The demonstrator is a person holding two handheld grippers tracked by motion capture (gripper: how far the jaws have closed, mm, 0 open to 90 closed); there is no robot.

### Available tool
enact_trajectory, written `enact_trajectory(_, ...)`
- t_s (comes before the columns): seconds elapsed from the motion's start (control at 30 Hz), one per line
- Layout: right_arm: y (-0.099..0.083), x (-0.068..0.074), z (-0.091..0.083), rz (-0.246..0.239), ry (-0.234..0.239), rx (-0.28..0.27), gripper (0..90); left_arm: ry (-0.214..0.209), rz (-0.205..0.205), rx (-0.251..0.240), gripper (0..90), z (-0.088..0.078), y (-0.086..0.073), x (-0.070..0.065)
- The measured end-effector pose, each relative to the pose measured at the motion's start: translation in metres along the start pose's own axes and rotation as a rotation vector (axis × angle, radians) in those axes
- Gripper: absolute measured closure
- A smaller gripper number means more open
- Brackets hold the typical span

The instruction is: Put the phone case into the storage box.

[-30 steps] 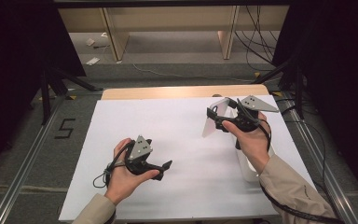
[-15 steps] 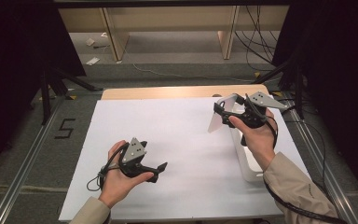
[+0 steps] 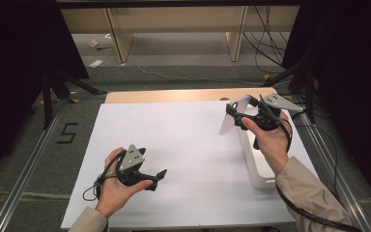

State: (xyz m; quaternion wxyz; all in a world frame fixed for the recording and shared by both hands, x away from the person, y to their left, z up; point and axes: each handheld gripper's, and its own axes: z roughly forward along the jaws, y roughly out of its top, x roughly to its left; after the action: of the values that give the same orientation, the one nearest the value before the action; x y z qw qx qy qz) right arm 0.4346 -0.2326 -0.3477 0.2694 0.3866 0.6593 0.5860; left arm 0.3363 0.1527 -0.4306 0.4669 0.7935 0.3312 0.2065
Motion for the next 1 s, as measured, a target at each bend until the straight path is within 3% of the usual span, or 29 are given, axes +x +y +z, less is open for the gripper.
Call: enact_trajectory(1.0, 0.01, -0.022, -0.012, 0.019, -0.074, -0.03, 17.9, 0.028, -0.003, 0.019, 0.1, -0.005, -0.006, 0.007)
